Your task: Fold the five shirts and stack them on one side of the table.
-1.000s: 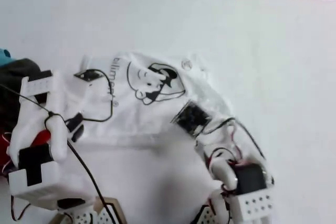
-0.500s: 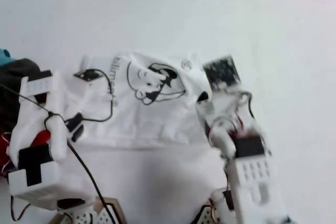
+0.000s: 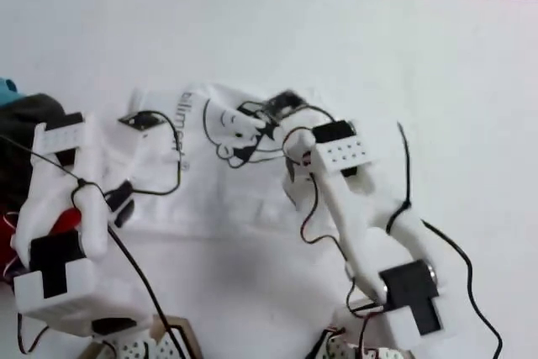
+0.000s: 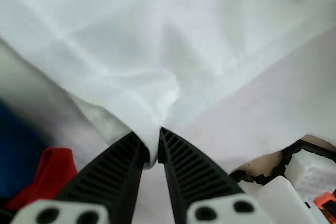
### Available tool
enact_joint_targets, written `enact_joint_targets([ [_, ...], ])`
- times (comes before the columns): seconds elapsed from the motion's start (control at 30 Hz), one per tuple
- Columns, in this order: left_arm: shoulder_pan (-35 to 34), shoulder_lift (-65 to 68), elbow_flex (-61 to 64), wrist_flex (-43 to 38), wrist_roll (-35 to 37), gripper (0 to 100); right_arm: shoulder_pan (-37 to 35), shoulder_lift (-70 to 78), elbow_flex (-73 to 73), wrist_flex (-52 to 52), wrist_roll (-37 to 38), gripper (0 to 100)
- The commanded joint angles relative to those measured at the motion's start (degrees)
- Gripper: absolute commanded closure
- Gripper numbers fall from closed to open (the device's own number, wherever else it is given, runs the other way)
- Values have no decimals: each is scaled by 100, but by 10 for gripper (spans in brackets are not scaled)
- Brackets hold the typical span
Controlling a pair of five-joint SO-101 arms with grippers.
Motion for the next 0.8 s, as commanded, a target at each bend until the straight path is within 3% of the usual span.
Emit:
enact_joint_targets([
  [0.0,-26,-255,-40,-88,-35,975,-48,4,-237,699,360,818],
  [0.17,-26,-255,-40,-264,-18,975,-4,-620,-237,1393,1169,894],
  [0.27,-26,-255,-40,-264,-18,975,-4,-1270,-273,1578,1371,884],
  [0.37,-26,-255,-40,-264,-18,975,189,-1886,-229,1121,1284,878],
  [0.47,-26,-255,-40,-264,-18,975,629,-1938,-53,356,492,860],
  [0.53,-26,-255,-40,-264,-18,975,813,-1692,167,-57,185,830],
  [0.77,-26,-255,-40,-264,-35,975,822,-110,255,-453,202,796],
])
